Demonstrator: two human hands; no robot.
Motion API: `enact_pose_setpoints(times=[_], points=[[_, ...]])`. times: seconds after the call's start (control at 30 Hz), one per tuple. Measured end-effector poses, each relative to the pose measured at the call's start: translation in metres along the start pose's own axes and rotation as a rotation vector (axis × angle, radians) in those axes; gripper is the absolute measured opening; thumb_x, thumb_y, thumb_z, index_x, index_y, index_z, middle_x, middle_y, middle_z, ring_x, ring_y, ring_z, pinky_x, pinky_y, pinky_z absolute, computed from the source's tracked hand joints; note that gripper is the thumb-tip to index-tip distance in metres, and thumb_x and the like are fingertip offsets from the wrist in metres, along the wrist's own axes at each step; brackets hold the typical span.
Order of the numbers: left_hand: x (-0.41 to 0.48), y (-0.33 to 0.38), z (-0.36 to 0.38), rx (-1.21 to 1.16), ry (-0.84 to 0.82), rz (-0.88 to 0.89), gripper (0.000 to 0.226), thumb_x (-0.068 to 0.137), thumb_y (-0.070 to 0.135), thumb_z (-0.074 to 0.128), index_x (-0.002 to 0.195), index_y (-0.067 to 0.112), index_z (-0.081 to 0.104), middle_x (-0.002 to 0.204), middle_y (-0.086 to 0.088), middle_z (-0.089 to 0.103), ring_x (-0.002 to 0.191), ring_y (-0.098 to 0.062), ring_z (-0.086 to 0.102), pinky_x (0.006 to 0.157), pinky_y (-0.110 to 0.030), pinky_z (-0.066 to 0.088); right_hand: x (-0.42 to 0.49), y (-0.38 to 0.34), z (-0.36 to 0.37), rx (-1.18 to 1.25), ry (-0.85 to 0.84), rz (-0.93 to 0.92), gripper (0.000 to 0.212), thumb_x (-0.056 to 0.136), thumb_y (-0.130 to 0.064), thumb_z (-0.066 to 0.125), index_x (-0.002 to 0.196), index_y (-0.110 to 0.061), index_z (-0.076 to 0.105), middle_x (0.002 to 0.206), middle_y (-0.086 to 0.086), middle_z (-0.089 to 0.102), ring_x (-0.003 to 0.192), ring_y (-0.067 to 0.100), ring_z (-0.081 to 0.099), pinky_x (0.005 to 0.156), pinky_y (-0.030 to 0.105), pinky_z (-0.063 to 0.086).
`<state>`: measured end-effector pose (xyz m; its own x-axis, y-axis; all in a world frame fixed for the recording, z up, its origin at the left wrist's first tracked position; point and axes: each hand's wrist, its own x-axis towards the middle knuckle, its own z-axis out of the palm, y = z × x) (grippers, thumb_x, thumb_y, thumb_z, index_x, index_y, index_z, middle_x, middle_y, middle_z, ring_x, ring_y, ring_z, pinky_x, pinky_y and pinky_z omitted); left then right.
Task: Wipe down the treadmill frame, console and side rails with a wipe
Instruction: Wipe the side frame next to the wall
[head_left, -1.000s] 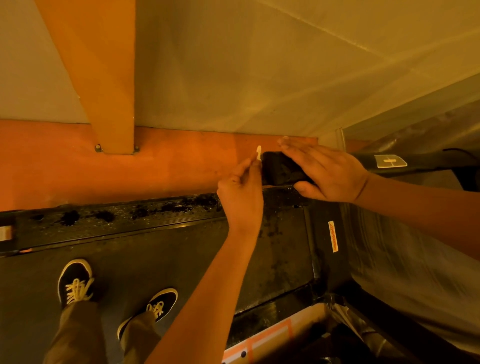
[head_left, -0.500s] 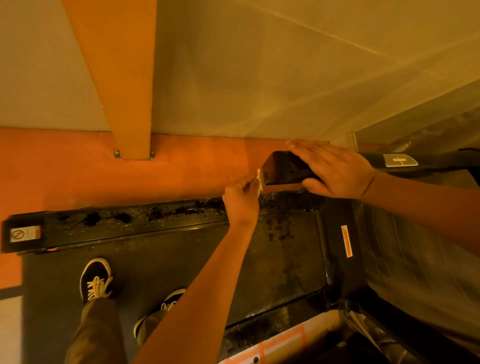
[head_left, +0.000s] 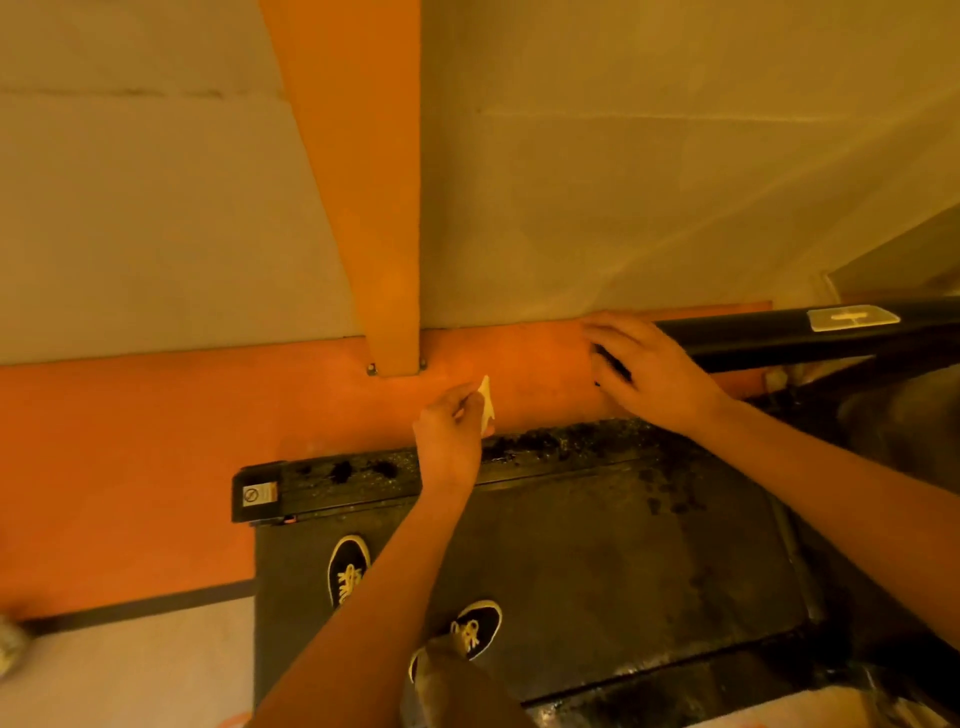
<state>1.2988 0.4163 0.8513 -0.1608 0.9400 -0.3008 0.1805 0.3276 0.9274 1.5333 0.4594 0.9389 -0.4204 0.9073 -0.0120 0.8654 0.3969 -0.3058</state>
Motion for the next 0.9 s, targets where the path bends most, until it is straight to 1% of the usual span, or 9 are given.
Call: enact_pose_setpoints(times=[0.07, 0.13, 0.2, 0.33, 0.43, 0.53, 0.63, 0.77, 0.9], points=[[-0.004, -0.004, -0.023, 0.094, 0.010, 0.034, 0.028, 0.103, 0.017, 0.057, 0.129, 0.011, 0.067, 0.095, 0.010, 0.070, 0.071, 0.011, 0.060, 0.067, -0.008, 0.048, 0.007, -0.032, 0.008, 0.172, 0.053, 0.074, 0.036, 0.100, -0.020, 0.052, 0.130, -0.003, 0.061, 0.134, 0.014, 0.058, 0.121, 0.018, 0.051, 0.104, 0.014, 0.029], [-0.008, -0.009, -0.046, 0.153, 0.028, 0.032, 0.029, 0.103, 0.020, 0.057, 0.129, 0.012, 0.067, 0.084, 0.018, 0.065, 0.073, 0.000, 0.060, 0.075, -0.018, 0.053, 0.016, -0.058, 0.018, 0.299, -0.001, 0.153, 0.036, 0.101, -0.015, 0.054, 0.136, -0.011, 0.058, 0.138, 0.009, 0.057, 0.125, 0.019, 0.052, 0.105, 0.019, 0.032], [-0.012, -0.012, -0.070, 0.195, 0.072, 0.031, 0.029, 0.103, 0.020, 0.057, 0.128, 0.010, 0.068, 0.093, 0.011, 0.070, 0.084, -0.008, 0.066, 0.083, -0.026, 0.056, 0.024, -0.078, 0.033, 0.412, -0.051, 0.190, 0.036, 0.102, -0.017, 0.053, 0.138, -0.016, 0.056, 0.138, 0.004, 0.058, 0.126, 0.016, 0.053, 0.106, 0.025, 0.038], [-0.022, -0.028, -0.119, 0.236, 0.171, -0.010, 0.025, 0.101, 0.017, 0.057, 0.122, 0.013, 0.071, 0.098, -0.001, 0.074, 0.073, 0.002, 0.061, 0.062, -0.018, 0.049, 0.036, -0.107, 0.070, 0.562, -0.085, 0.258, 0.033, 0.102, -0.021, 0.055, 0.135, -0.020, 0.059, 0.129, -0.004, 0.062, 0.116, 0.013, 0.060, 0.102, 0.034, 0.049], [-0.030, -0.049, -0.161, 0.286, 0.221, -0.051, 0.020, 0.101, 0.016, 0.057, 0.112, 0.017, 0.073, 0.084, -0.004, 0.073, 0.063, -0.016, 0.063, 0.051, -0.031, 0.041, 0.041, -0.131, 0.098, 0.561, -0.151, 0.270, 0.034, 0.102, -0.024, 0.053, 0.135, -0.020, 0.058, 0.127, -0.002, 0.064, 0.105, 0.021, 0.066, 0.095, 0.040, 0.054], [-0.039, -0.070, -0.203, 0.308, 0.261, -0.106, 0.017, 0.102, 0.016, 0.056, 0.105, 0.022, 0.072, 0.077, -0.003, 0.070, 0.059, -0.020, 0.058, 0.052, -0.045, 0.042, 0.042, -0.152, 0.127, 0.585, -0.222, 0.331, 0.037, 0.103, -0.026, 0.052, 0.138, -0.015, 0.057, 0.131, 0.003, 0.063, 0.118, 0.020, 0.060, 0.102, 0.040, 0.050], [-0.041, -0.101, -0.247, 0.338, 0.284, -0.163, 0.019, 0.101, 0.013, 0.056, 0.101, 0.019, 0.073, 0.072, -0.004, 0.068, 0.058, -0.020, 0.055, 0.052, -0.038, 0.039, 0.043, -0.176, 0.156, 0.606, -0.271, 0.402, 0.036, 0.103, -0.026, 0.052, 0.137, -0.014, 0.057, 0.130, 0.003, 0.064, 0.118, 0.020, 0.061, 0.098, 0.035, 0.051], [-0.031, -0.154, -0.304, 0.326, 0.282, -0.248, 0.018, 0.101, 0.015, 0.058, 0.109, 0.014, 0.074, 0.085, -0.002, 0.073, 0.077, -0.021, 0.070, 0.067, -0.038, 0.056, 0.046, -0.208, 0.207, 0.607, -0.301, 0.491, 0.034, 0.103, -0.023, 0.052, 0.135, -0.013, 0.058, 0.124, 0.005, 0.067, 0.113, 0.018, 0.063, 0.090, 0.025, 0.048], [-0.014, -0.215, -0.352, 0.354, 0.291, -0.300, 0.019, 0.100, 0.013, 0.058, 0.109, 0.013, 0.074, 0.082, 0.000, 0.071, 0.075, -0.019, 0.068, 0.066, -0.034, 0.054, 0.052, -0.236, 0.273, 0.597, -0.394, 0.536, 0.034, 0.103, -0.024, 0.051, 0.136, -0.016, 0.057, 0.126, 0.004, 0.066, 0.110, 0.019, 0.065, 0.070, 0.013, 0.046]])
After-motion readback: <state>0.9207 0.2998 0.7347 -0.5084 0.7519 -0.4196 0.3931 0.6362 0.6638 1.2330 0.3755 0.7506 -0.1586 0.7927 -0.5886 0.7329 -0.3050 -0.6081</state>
